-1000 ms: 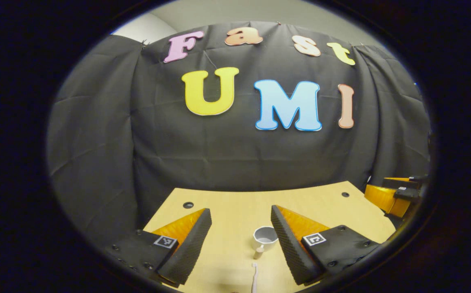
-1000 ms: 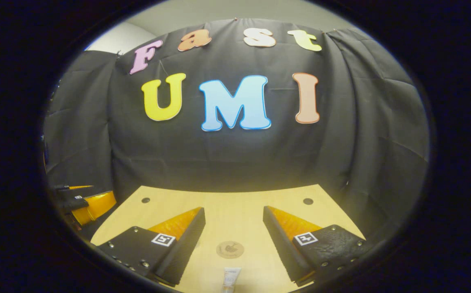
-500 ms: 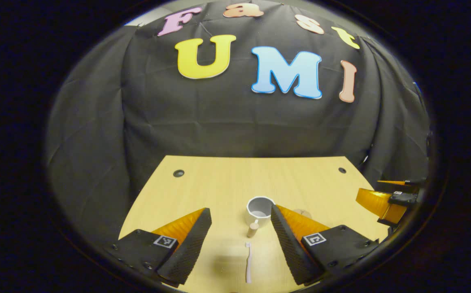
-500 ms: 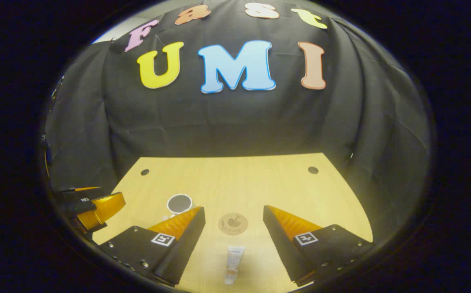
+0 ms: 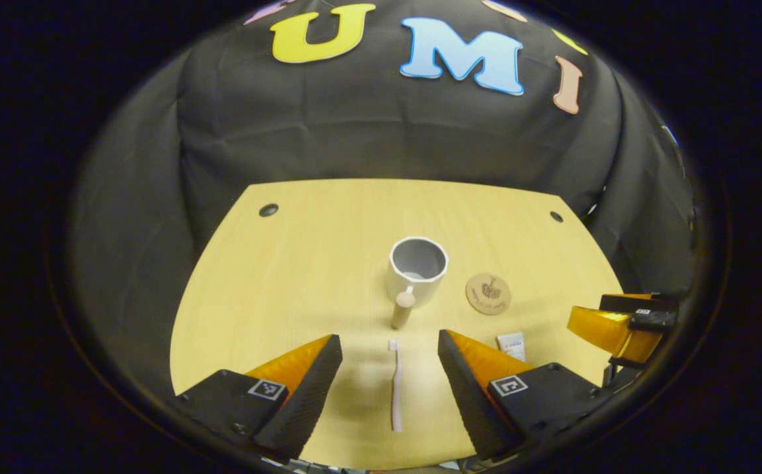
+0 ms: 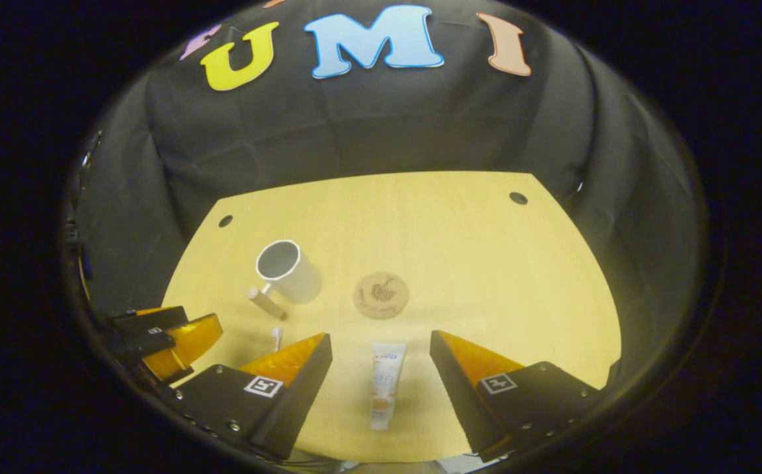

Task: Put the toothbrush and toothpaste on the desktop into the cup, then pick up the cup and place it on the coaster on the desktop.

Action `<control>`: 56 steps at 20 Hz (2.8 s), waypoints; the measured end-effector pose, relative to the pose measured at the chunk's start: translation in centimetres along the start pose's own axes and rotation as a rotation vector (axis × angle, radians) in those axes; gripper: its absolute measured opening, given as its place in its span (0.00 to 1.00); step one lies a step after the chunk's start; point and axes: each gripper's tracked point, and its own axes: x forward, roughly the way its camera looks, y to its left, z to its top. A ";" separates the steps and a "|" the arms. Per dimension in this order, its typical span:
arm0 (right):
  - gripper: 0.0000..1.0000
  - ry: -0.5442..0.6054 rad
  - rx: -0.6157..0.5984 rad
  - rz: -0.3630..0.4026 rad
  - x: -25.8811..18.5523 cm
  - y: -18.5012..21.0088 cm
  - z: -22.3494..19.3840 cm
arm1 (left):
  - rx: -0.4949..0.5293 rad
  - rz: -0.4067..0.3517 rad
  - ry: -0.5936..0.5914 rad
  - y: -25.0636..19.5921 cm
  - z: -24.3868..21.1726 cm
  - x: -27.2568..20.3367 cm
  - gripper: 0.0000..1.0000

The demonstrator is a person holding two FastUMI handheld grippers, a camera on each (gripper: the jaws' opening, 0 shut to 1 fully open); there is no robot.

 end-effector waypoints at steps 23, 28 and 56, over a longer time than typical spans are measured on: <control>0.89 0.469 0.008 -0.035 8.1 -1.3 -13.4 | 0.017 0.047 0.447 1.0 -12.7 7.8 1.00; 0.89 0.490 -0.014 -0.048 8.9 -1.3 -13.9 | -0.001 0.054 0.481 1.1 -13.8 8.3 0.98; 0.27 0.531 -0.031 -0.044 8.8 -1.2 -15.0 | -0.033 0.057 0.507 0.2 -14.2 9.1 0.08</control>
